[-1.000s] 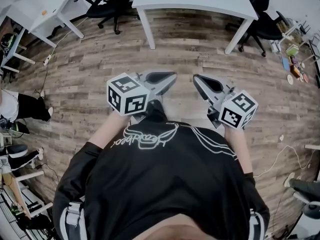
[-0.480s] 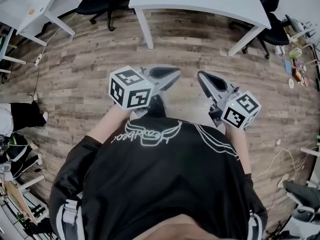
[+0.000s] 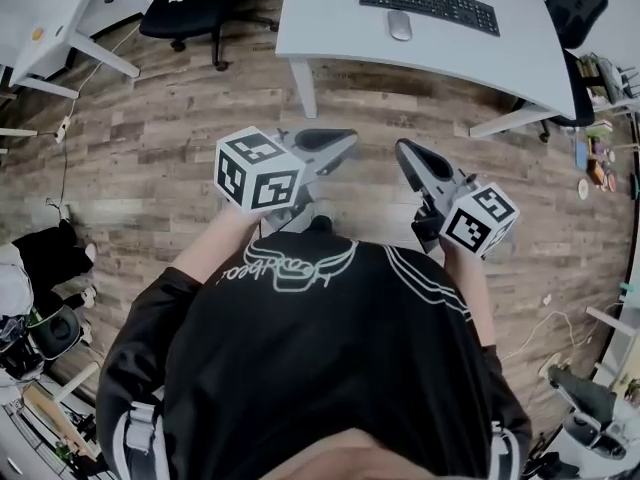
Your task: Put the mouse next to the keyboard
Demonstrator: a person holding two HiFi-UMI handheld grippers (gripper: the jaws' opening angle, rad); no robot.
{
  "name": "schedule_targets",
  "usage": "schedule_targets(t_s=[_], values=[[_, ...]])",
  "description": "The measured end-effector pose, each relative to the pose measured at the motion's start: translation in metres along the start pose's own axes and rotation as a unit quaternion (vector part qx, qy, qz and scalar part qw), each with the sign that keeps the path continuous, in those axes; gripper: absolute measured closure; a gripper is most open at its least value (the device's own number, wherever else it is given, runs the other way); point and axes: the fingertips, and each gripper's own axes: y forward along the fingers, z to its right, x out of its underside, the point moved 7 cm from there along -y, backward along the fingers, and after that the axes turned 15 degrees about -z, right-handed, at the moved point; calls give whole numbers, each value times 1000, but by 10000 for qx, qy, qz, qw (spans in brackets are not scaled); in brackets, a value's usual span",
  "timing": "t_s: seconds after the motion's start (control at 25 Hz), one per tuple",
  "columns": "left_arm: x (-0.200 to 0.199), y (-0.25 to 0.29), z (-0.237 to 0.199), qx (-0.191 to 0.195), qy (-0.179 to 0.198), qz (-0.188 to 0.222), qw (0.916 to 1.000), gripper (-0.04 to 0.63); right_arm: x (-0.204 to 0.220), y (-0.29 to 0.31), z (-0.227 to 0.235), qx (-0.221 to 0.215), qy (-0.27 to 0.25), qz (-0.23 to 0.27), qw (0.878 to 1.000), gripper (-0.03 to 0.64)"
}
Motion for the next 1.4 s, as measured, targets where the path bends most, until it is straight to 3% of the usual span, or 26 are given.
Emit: schedule_targets(t_s=[0.16,0.52,0.84,1.16,1.4], values=[[-20,-6,-46,89,-23,-61,9999,589,-32,36,25,19,264,125,9996,607],[-42,20,-107,132,-367,-219,9990,589,-51,76,86,92,495,-77,9987,607],[-106,55,-173,-171,-403,-306,9986,589,-103,108,172,-151,658,113,9977,607],[-182,119,-236,-111,-467,-709,9963,589,-147,124,269,-123,984,-34,9951,608],[-205,137,-269,-58,-603,-798,9950,589,-161,141,302,-85,1210,-178,9925,607]])
